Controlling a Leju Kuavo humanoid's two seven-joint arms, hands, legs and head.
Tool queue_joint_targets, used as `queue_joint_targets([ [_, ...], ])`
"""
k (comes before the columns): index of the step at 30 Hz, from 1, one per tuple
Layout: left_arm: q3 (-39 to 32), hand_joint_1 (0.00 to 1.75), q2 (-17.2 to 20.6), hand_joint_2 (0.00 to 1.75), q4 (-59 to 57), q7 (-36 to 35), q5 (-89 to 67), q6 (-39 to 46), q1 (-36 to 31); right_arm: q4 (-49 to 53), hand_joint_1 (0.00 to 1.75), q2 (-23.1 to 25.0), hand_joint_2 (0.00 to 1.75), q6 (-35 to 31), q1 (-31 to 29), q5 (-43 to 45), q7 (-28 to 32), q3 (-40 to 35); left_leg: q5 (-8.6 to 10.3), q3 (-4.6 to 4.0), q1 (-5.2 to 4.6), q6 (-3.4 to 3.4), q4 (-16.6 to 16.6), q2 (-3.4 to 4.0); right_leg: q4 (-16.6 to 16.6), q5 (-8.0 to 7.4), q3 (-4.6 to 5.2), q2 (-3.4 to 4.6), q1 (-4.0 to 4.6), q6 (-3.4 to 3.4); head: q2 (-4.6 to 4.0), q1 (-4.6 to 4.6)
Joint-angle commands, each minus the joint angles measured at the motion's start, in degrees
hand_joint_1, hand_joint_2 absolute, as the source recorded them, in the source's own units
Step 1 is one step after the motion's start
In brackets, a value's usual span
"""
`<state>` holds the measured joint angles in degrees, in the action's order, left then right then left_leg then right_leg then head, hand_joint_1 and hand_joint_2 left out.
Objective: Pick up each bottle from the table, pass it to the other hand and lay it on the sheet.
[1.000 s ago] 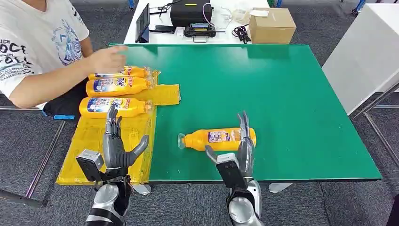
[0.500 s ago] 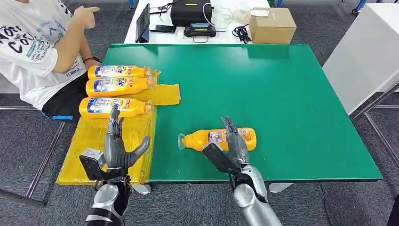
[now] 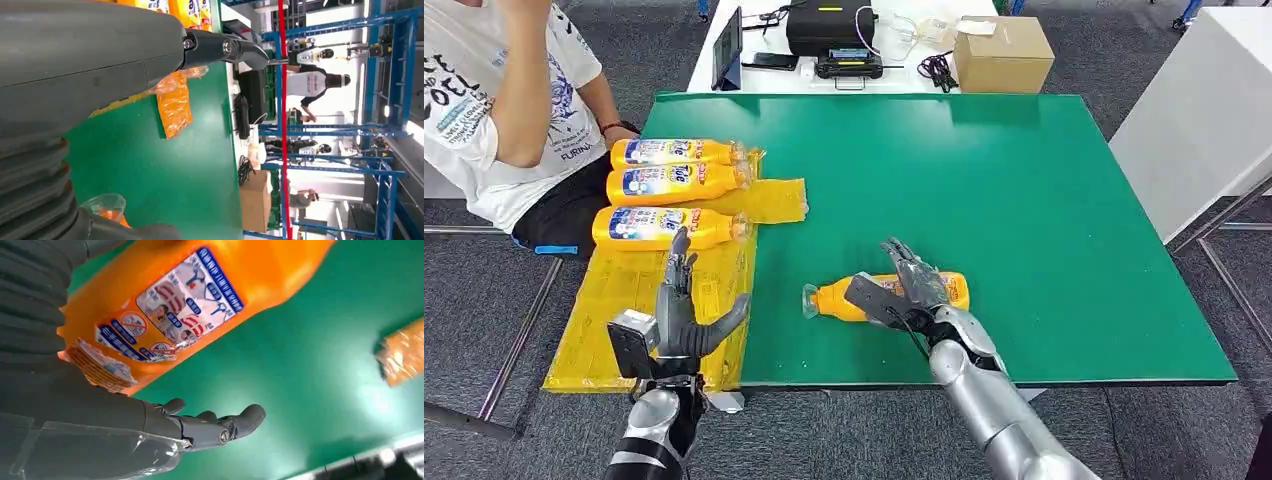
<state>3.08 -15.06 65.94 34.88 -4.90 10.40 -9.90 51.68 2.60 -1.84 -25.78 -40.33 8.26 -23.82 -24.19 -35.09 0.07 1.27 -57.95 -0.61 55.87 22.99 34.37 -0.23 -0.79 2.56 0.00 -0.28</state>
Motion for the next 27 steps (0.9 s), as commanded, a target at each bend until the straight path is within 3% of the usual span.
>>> queue_joint_targets([
  [1,-0.77,0.0,1.27,1.75,-6.57,-0.19,0.05,-0.41,-3.82,-17.09,0.0,-2.4,1.75,4.18,-11.51,2.05,-0.67,-6.86,-0.06,0.21,0.0,-0.06,0.02,0.12,-0.02,0.01,-0.18,0.09,0.01,-0.05,0.0,0.0],
  [11,-0.25,0.0,1.71,1.75,-10.01,0.28,0.79,-0.74,-6.17,-24.96,0.0,-4.67,1.75,15.6,-17.93,4.8,1.18,-11.91,-0.01,0.18,0.0,-0.05,0.02,-0.03,-0.04,0.0,-0.17,-0.05,0.01,-0.04,0.0,0.0],
  [18,-0.19,0.0,1.8,1.75,-10.77,0.39,1.44,-0.73,-6.58,-25.53,0.0,-5.27,1.75,19.24,-19.7,5.57,2.03,-14.22,-0.04,0.22,0.0,-0.04,-0.01,-0.02,-0.01,0.02,-0.21,-0.03,0.01,-0.03,0.0,0.0],
  [27,-0.89,0.0,1.36,1.75,-11.14,1.04,3.86,-0.86,-6.3,-23.11,0.0,-10.69,1.75,26.54,-24.82,5.25,0.5,-22.96,-0.06,0.19,-0.02,-0.04,-0.1,-0.04,0.08,0.05,-0.18,-0.06,0.0,-0.04,0.0,0.0],
])
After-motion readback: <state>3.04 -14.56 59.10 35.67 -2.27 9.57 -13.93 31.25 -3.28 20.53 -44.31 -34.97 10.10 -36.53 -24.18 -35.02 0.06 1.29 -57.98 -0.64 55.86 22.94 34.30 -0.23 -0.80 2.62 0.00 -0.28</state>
